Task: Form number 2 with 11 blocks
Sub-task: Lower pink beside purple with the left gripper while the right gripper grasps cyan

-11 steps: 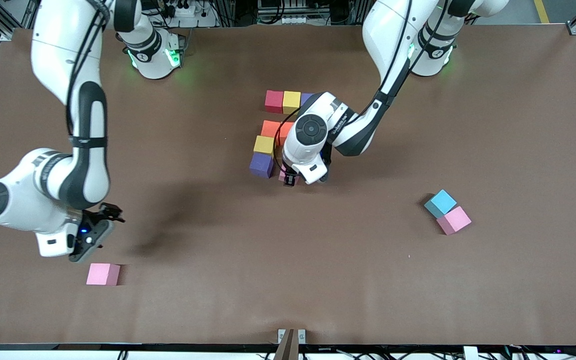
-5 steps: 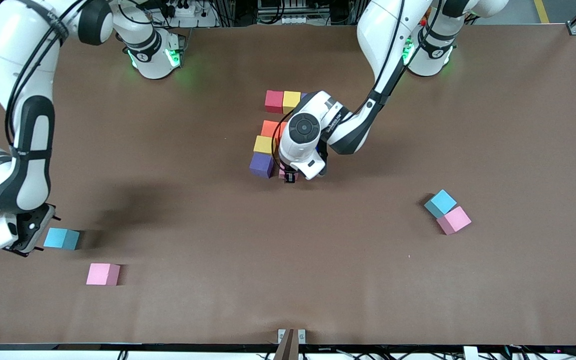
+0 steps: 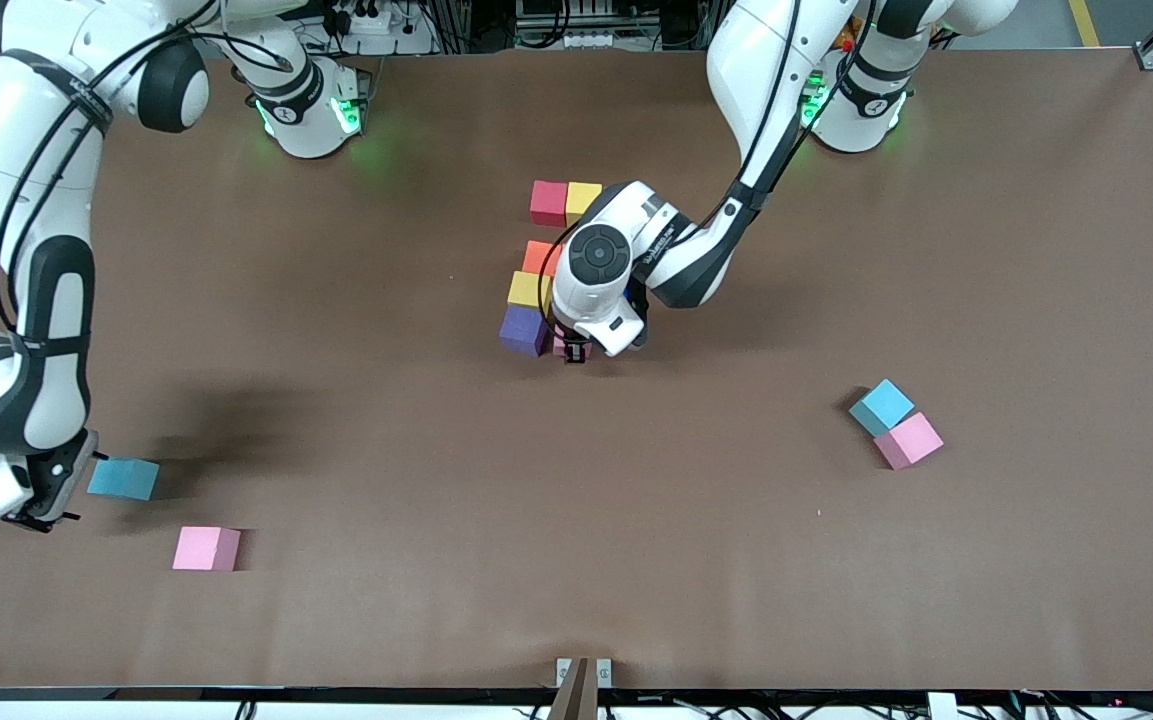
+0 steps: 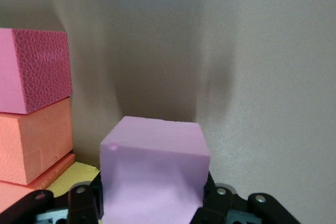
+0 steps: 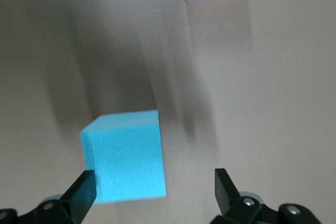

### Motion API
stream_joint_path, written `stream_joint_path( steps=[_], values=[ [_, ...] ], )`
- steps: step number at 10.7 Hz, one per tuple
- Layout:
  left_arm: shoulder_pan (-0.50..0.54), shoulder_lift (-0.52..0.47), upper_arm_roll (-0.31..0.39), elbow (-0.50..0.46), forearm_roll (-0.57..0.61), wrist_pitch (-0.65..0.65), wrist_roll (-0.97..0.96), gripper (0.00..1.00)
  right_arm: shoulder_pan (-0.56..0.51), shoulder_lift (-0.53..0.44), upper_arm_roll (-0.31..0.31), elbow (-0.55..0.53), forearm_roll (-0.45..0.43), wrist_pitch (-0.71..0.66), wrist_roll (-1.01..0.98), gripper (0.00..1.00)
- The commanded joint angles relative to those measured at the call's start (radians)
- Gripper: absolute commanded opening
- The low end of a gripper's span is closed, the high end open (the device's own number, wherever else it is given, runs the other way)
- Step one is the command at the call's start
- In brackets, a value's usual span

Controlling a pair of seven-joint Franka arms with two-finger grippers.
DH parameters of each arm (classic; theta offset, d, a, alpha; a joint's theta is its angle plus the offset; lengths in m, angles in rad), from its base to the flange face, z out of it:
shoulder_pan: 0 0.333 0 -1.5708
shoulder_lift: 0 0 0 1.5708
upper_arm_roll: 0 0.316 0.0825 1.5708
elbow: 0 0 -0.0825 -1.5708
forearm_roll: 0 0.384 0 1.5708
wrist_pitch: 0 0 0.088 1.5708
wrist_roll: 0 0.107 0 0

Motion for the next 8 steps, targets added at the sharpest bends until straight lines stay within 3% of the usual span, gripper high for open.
stream_joint_path(
  steps=[1,5,8],
  values=[
    [-0.019,0.038,0.022,0.052,-0.012,-0.020,-0.019,0.00,-0.026,0.025,0.022,0.038,-0.017,-0.016,0.010,1.00],
    [-0.020,0.039,0.024,0.065,0.002,-0.017,-0.006,0.00,-0.031,0.025,0.023,0.032,-0.011,-0.049,0.015,1.00],
    [-0.032,0.050,0.024,0.071,0.002,-0.013,-0.005,0.00,-0.028,0.022,0.023,0.055,-0.030,-0.176,0.067,1.00]
  ],
)
